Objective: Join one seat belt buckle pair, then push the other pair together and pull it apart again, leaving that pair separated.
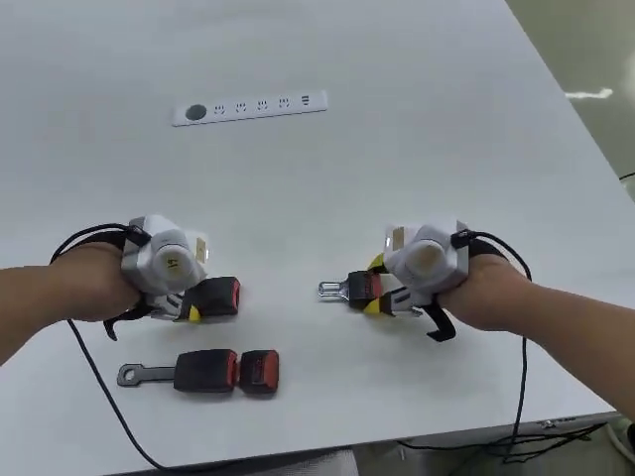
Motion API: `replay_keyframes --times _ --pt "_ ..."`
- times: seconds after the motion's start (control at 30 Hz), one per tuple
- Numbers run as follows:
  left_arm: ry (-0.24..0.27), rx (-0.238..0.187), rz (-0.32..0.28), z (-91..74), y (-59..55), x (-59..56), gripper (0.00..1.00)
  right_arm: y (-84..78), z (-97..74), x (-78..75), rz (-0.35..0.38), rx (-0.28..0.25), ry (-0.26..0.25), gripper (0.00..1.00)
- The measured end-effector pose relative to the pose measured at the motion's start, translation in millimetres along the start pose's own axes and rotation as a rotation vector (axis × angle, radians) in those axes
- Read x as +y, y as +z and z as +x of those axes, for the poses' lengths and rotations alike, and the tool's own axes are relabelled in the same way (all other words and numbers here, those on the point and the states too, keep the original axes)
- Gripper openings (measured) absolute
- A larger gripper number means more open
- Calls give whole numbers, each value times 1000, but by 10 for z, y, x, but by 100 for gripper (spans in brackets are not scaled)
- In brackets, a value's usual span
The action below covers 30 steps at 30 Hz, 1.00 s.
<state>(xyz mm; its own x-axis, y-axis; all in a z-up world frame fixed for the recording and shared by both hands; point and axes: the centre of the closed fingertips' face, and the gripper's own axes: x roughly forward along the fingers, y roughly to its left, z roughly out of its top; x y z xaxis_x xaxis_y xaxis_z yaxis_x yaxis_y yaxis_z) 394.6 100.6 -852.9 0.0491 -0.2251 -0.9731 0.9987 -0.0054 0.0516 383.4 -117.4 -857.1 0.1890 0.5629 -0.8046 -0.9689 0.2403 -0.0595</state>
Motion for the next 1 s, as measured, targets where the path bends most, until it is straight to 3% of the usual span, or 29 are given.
replay_keyframes --times 0.47,0.7,1.0 --pt "-10 39 -24 13 -21 -16 32 71 35 -5 -1 -1 13 34" --pt "-8 42 -26 10 -19 -21 32 367 261 127 -41 -6 4 34" --pt "-2 51 -19 19 -30 -21 32 739 511 184 -53 -43 -5 34"
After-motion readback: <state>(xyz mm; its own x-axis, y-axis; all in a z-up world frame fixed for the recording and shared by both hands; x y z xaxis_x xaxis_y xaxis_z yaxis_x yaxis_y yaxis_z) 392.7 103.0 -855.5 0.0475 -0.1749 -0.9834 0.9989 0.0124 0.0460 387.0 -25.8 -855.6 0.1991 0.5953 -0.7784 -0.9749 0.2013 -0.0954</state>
